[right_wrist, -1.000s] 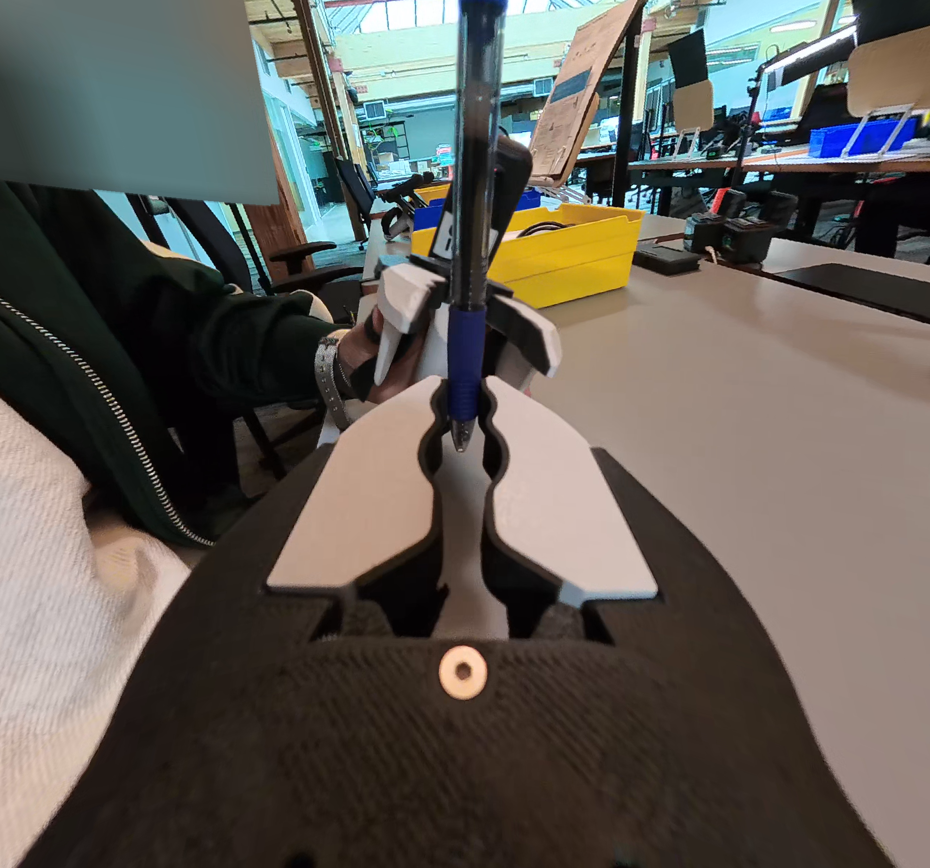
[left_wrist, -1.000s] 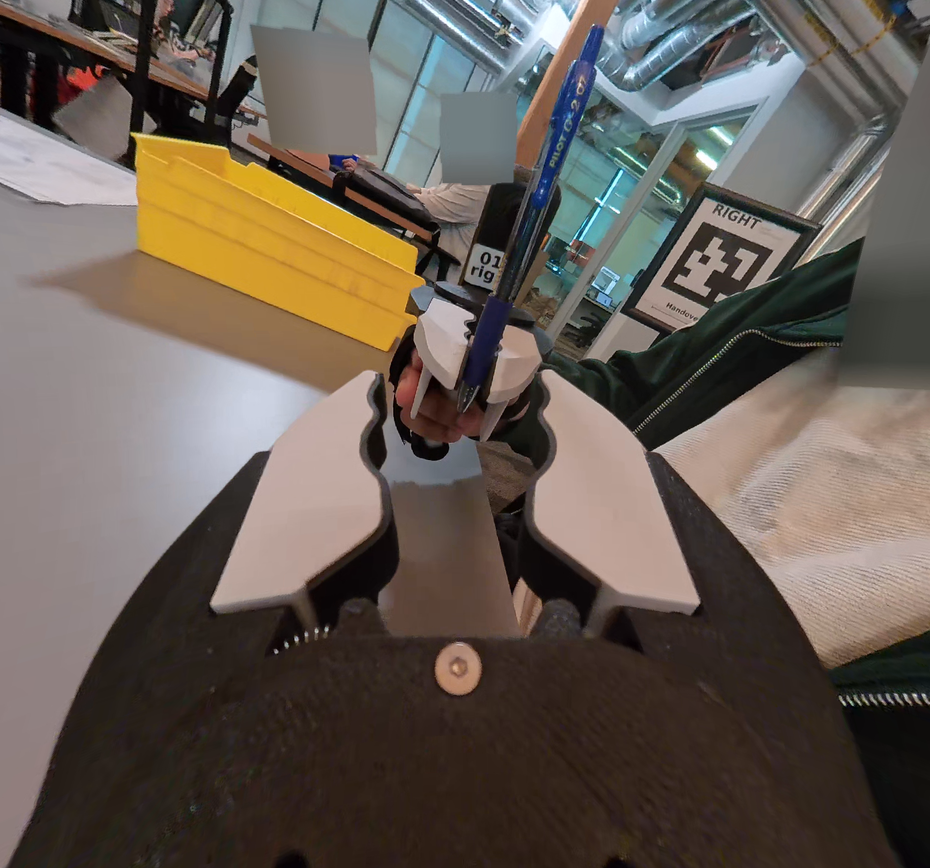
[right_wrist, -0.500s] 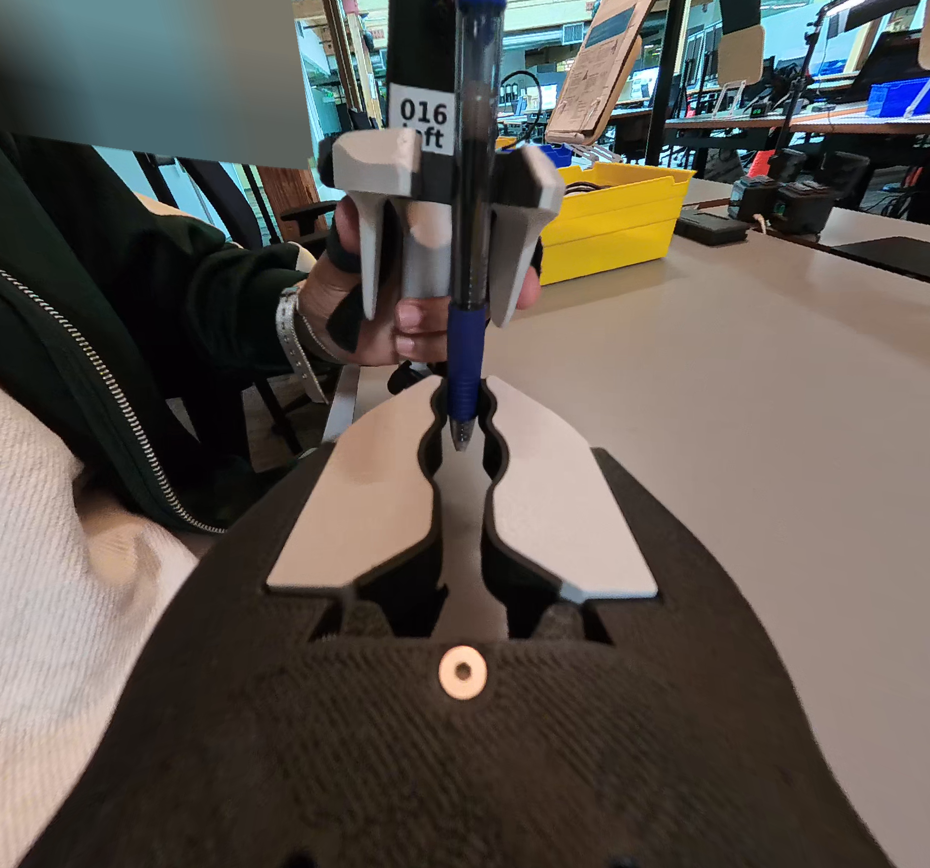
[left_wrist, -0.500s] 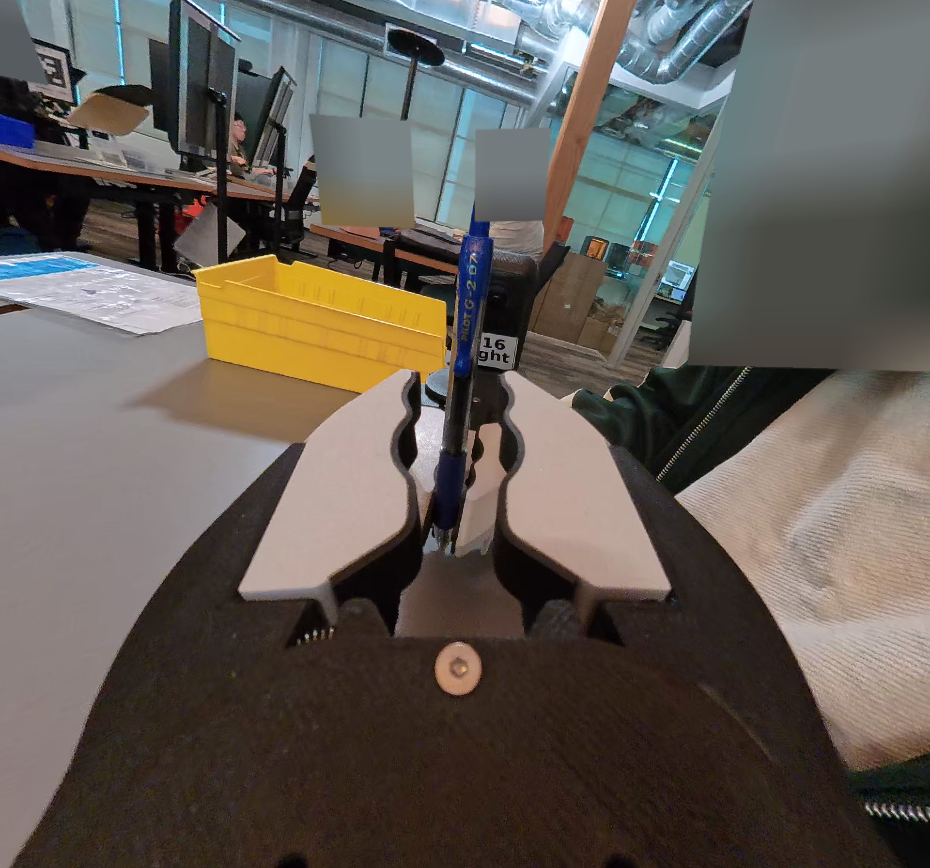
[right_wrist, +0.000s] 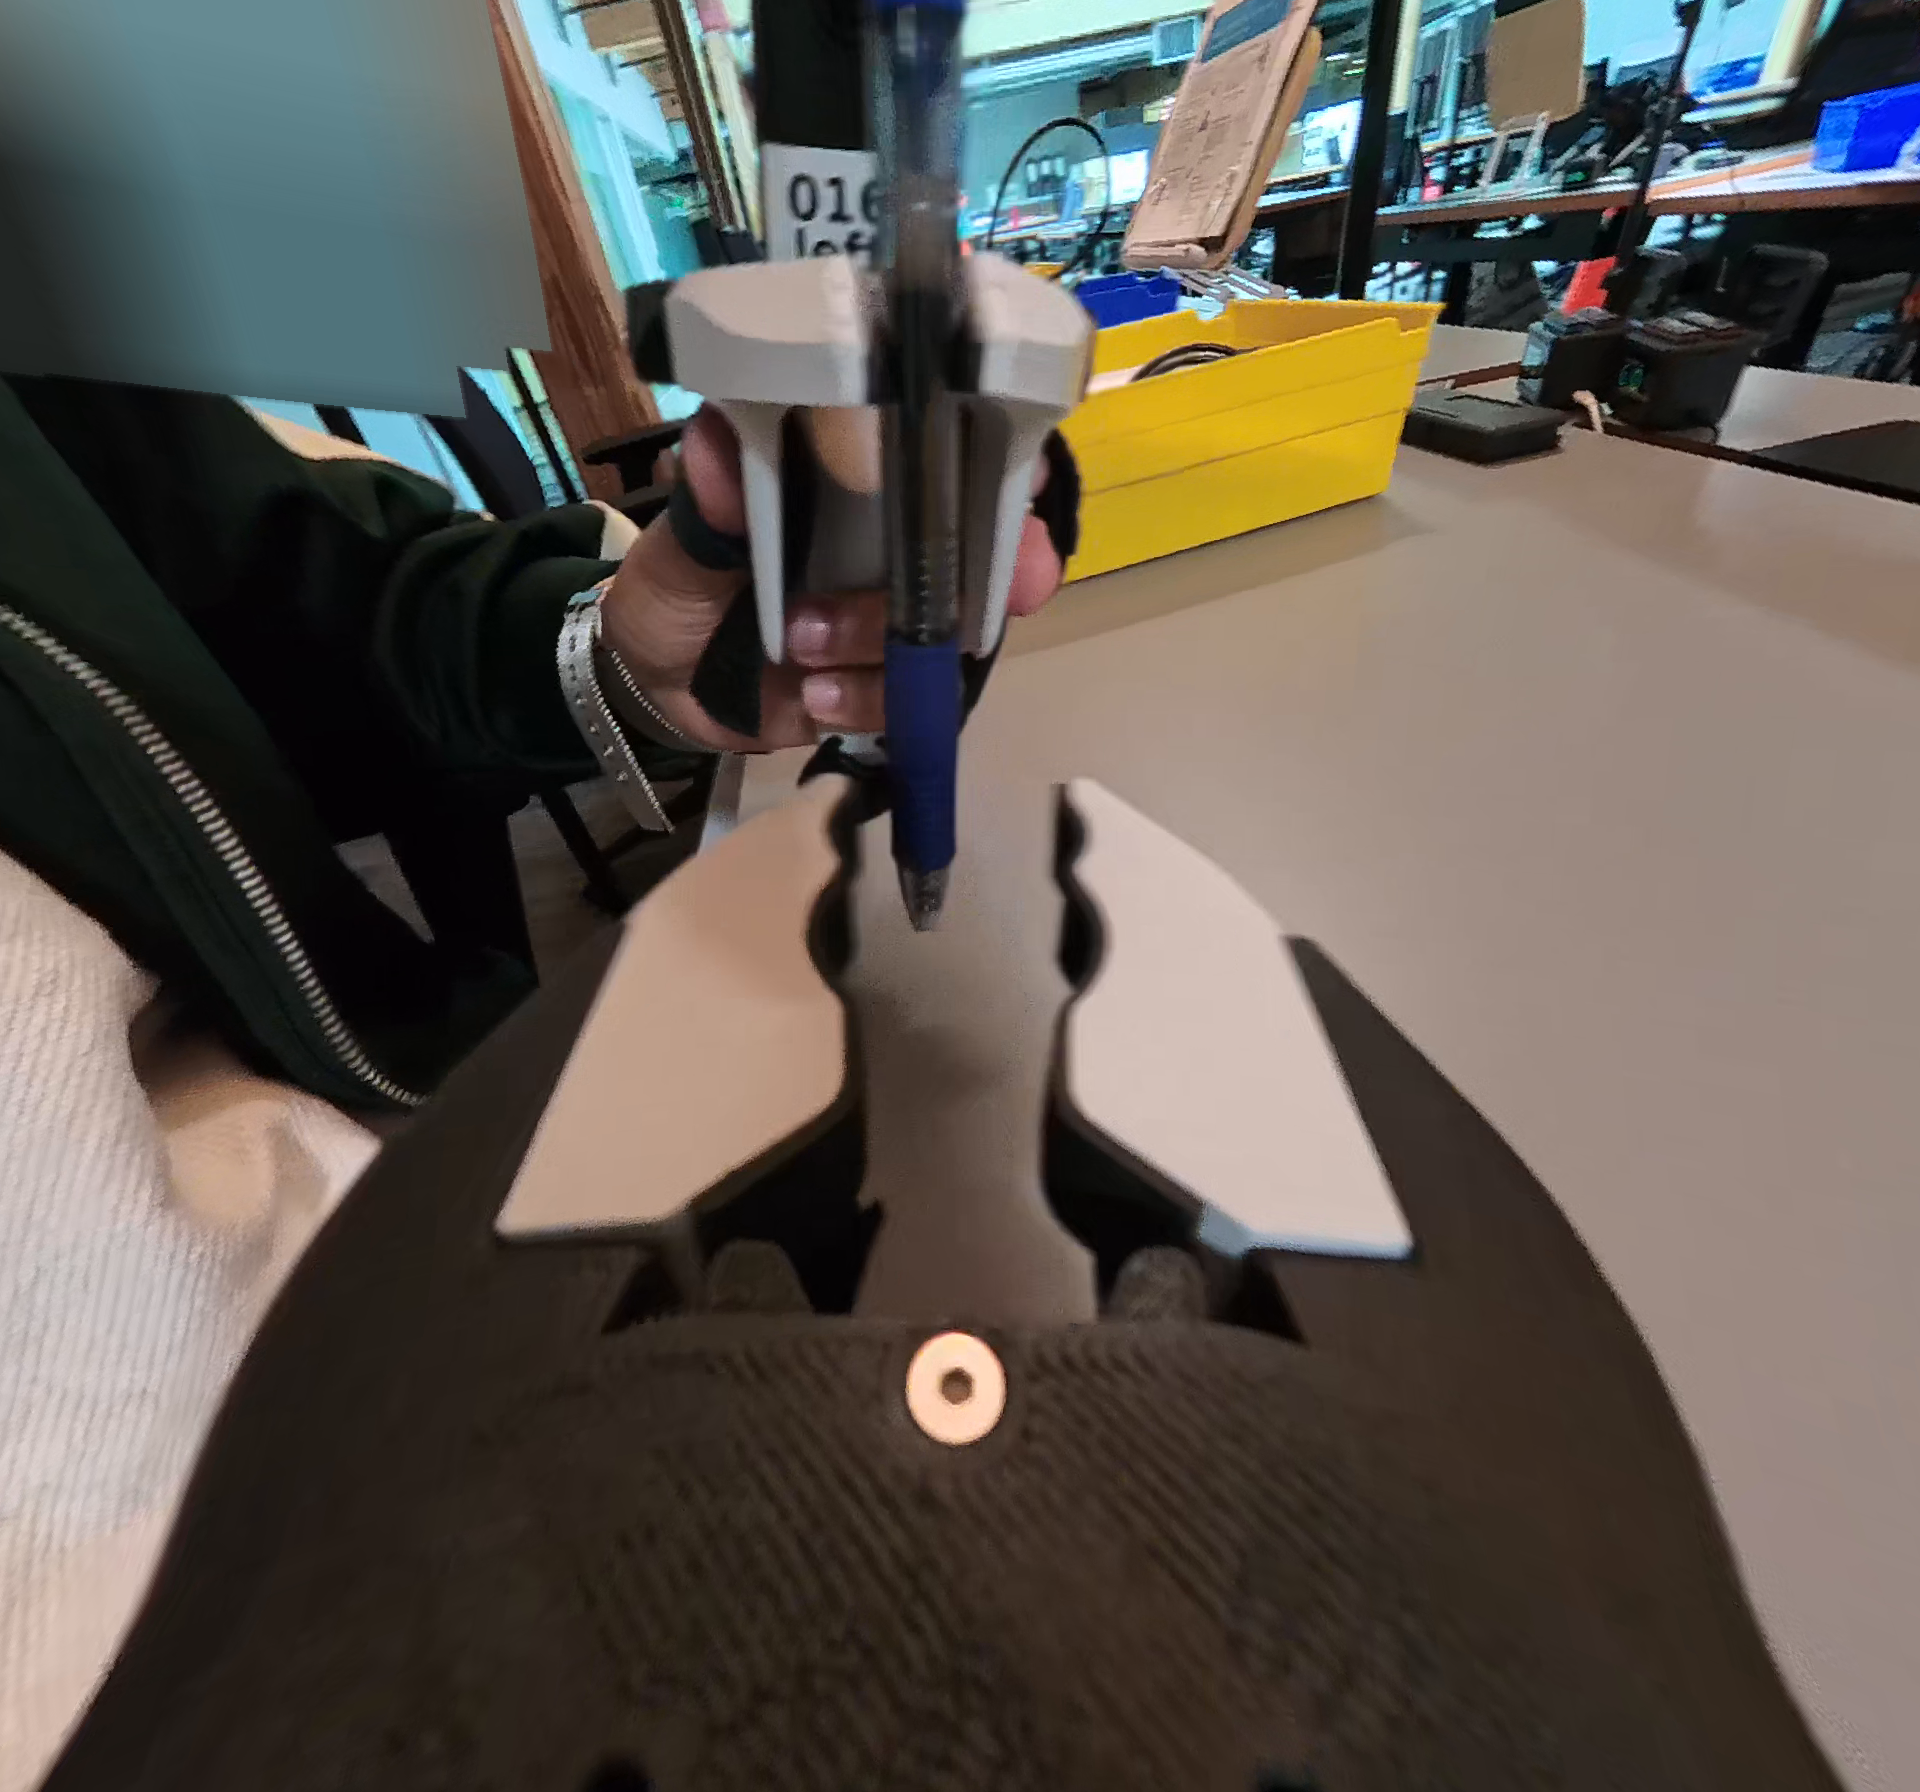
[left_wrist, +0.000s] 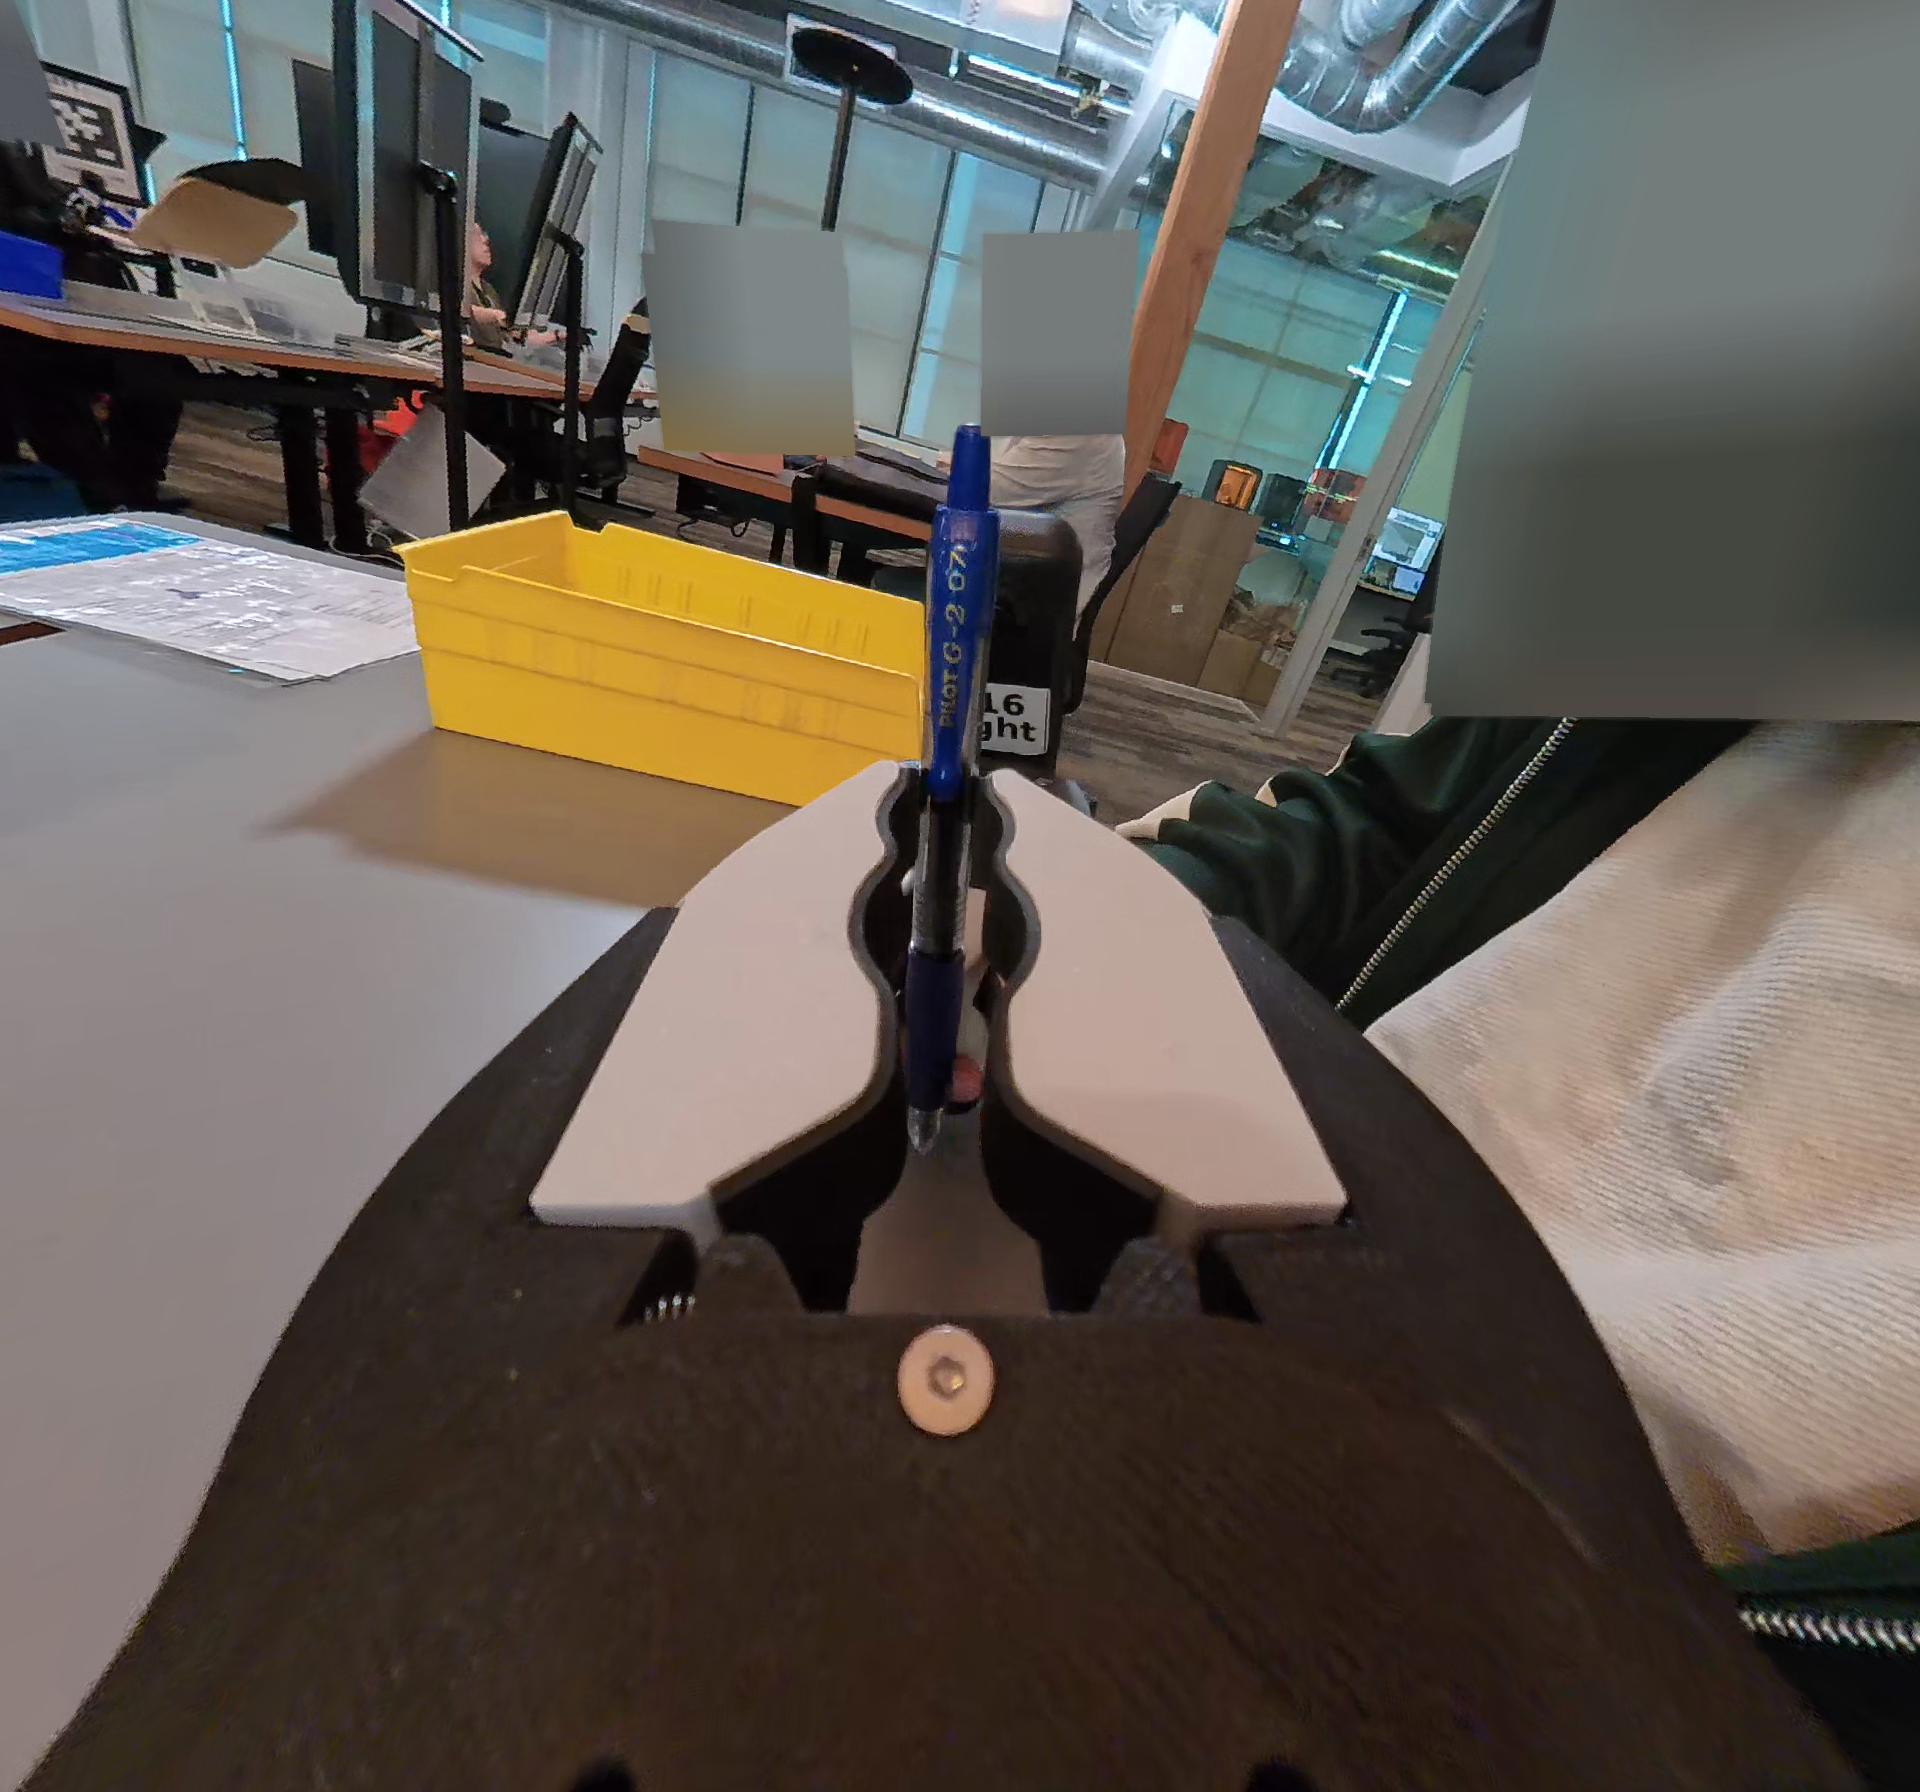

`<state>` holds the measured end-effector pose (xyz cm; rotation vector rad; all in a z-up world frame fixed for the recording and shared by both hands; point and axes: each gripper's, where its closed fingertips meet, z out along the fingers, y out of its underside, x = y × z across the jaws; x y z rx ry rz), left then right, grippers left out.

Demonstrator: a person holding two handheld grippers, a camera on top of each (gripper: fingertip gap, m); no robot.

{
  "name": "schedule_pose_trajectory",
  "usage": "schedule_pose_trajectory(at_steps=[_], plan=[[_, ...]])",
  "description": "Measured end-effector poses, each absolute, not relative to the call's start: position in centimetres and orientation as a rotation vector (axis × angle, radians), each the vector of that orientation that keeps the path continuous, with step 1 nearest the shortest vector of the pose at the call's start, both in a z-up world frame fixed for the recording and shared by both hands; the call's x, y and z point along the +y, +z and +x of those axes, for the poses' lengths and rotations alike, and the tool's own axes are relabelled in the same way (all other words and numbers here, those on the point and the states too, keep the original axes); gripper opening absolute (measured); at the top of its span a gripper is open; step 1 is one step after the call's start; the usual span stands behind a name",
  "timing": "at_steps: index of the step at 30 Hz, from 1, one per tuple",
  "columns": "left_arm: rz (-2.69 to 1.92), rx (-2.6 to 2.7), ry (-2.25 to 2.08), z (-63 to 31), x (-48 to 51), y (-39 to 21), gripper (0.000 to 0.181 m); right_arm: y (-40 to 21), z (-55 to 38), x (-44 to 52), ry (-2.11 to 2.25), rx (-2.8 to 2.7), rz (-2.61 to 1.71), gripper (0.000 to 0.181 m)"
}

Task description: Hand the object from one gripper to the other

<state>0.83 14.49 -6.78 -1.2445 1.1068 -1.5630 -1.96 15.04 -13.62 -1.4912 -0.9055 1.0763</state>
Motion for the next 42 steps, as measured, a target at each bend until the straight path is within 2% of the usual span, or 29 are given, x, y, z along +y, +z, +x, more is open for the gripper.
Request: schedule_pose_trajectory(at_steps=[1,2,6,12,21,27,33,36,42], plan=[[-1.249,1.113,-1.553,0.8,14.6,-7.0,0.01,-13.7,-1.8,15.5,1.079,-0.874,-1.505,0.053],[-1.255,1.12,-1.538,0.8,14.7,-7.2,0.01,-13.7,-1.5,15.8,1.084,-0.841,-1.516,0.063],[-1.282,1.153,-1.491,0.8,15.3,-8.6,0.01,-12.4,0.1,17.0,1.092,-0.713,-1.488,0.068],[-1.311,1.172,-1.522,1.1,15.2,-10.0,0.01,-9.0,2.5,16.7,1.101,-0.629,-1.327,0.042],[-1.299,1.26,-1.528,2.2,13.3,-10.9,0.01,-7.1,1.4,14.7,1.103,-0.706,-1.248,0.031],[-1.29,1.286,-1.535,2.6,12.4,-11.1,0.01,-7.1,1.0,14.1,1.047,-0.756,-1.242,0.011],[-1.281,1.261,-1.553,2.5,12.5,-11.0,0.012,-7.0,0.8,13.9,1.003,-0.788,-1.241,0.011],[-1.296,1.242,-1.572,2.7,12.7,-11.1,0.036,-6.8,1.1,13.9,1.0,-0.783,-1.233,0.011],[-1.327,1.276,-1.565,2.8,12.8,-12.2,0.039,-6.0,2.8,14.6,1.049,-0.706,-1.23,0.01]])
